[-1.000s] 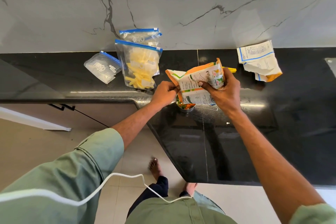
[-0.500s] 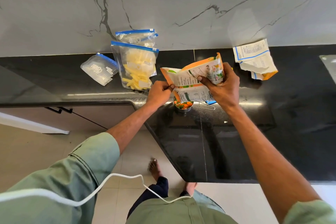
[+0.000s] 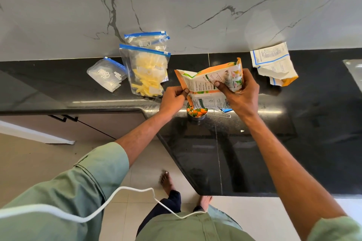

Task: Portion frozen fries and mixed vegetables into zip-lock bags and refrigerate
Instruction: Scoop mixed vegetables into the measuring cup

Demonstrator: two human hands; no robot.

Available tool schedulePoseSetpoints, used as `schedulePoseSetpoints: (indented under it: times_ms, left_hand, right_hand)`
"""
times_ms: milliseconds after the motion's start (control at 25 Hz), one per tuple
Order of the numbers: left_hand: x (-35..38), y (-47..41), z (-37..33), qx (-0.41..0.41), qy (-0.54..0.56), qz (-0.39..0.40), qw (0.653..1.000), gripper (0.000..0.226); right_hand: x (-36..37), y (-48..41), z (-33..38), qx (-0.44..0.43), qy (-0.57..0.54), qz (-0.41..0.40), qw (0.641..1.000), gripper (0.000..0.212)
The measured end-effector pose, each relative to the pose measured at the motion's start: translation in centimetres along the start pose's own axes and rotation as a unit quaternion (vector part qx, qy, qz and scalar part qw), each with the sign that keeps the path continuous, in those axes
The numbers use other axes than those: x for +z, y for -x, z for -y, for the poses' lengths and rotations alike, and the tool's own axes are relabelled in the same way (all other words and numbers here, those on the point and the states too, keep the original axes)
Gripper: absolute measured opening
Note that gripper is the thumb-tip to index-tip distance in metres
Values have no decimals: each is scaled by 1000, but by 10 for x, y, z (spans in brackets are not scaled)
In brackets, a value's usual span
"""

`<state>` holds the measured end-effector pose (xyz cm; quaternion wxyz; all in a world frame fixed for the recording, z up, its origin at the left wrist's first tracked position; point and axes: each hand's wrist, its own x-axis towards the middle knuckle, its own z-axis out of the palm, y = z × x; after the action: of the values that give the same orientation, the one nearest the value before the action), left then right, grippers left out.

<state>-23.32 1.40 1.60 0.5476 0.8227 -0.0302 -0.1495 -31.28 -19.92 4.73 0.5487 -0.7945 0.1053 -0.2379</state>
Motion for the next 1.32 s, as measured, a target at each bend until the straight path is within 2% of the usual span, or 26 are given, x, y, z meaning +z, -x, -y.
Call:
schedulePoseSetpoints:
  times_ms: [80,120,240,320,440,520,680,960,1080,1160,1240,1320]
  left_hand:
    - [6,1,-3,-41,100,-1,994,26]
    - [8,0,-4,-56,131,-3,990,25]
    - [14,0,-4,-54,129,7,990,24]
    - [15,2,-4,-52,116,20,992,25]
    - [17,2,1,-51,116,29,992,28]
    - [17,2,3,-39,95,20,994,27]
    - [14,3,10,30,-33,15,999,21]
    - [9,-6,19,25,-8,-30,999,23]
    - [8,-11,15,-4,25,-39,999,23]
    - [10,-9,11,9,2,-22,1000,26]
    - [9,-8,8,38,-59,-13,997,26]
    - [5,-9,12,32,-65,-18,997,23]
  right_hand:
    - [-6,-5,1,59,-1,24,998,58]
    - [-12,-9,0,99,-4,64,993,61]
    - [-32,-15,-8,167,14,262,950,62]
    - [-40,-16,-13,175,34,309,934,68]
    - [-40,-15,-20,186,49,267,944,69]
    - [-36,-13,-23,183,55,250,949,62]
    - [-30,-9,-23,159,62,212,962,56]
    - [-16,18,-17,24,74,85,993,60]
    - [-10,24,-11,-20,120,24,992,62]
    - [-4,27,-5,-18,143,-31,989,60]
    - [0,28,-1,-31,175,-20,984,59]
    - [0,29,0,-42,184,13,982,58]
